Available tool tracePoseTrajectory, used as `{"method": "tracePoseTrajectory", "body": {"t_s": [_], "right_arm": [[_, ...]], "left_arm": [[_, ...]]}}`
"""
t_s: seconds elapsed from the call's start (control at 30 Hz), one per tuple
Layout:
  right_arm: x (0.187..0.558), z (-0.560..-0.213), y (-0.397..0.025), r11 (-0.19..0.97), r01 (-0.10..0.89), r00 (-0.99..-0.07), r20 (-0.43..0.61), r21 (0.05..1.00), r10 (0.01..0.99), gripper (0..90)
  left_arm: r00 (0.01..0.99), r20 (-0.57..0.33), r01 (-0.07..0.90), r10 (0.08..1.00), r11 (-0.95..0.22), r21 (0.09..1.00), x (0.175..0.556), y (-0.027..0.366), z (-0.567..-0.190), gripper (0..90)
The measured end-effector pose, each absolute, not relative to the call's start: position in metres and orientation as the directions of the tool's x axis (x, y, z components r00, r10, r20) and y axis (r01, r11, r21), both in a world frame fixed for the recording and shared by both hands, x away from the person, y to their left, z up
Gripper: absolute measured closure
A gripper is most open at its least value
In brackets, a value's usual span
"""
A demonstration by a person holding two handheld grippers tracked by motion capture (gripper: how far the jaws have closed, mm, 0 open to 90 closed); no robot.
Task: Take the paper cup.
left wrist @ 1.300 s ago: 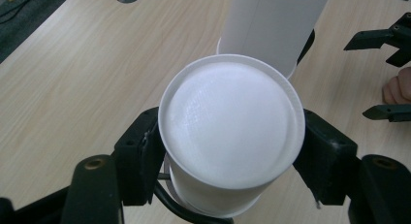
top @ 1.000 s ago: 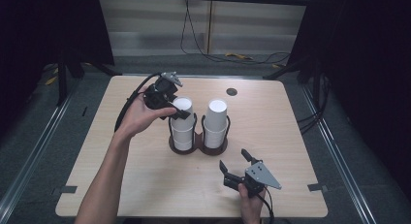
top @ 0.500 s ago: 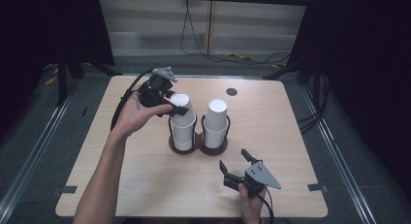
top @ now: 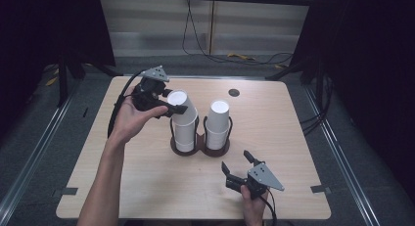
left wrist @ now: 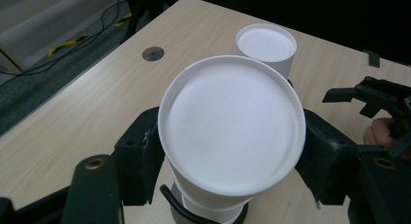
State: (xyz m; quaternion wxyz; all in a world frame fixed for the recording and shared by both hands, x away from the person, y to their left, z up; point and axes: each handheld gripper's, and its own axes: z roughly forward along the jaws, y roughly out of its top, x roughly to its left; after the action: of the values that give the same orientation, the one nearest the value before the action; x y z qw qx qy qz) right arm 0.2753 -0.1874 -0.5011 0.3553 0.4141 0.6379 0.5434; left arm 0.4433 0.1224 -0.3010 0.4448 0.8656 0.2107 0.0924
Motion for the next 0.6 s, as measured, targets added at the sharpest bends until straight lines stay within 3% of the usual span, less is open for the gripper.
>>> {"method": "tracePoseTrajectory", "body": {"t_s": [0.6], "right_arm": [[0.275, -0.501, -0.187, 0.067, 0.141, -0.404, -0.005, 0.988, 0.915, 13.3]], "left_arm": [[0.887, -0.044, 0.232, 0.459, -0.363, 0.902, 0.423, 0.140, -0.310, 33.3]]}}
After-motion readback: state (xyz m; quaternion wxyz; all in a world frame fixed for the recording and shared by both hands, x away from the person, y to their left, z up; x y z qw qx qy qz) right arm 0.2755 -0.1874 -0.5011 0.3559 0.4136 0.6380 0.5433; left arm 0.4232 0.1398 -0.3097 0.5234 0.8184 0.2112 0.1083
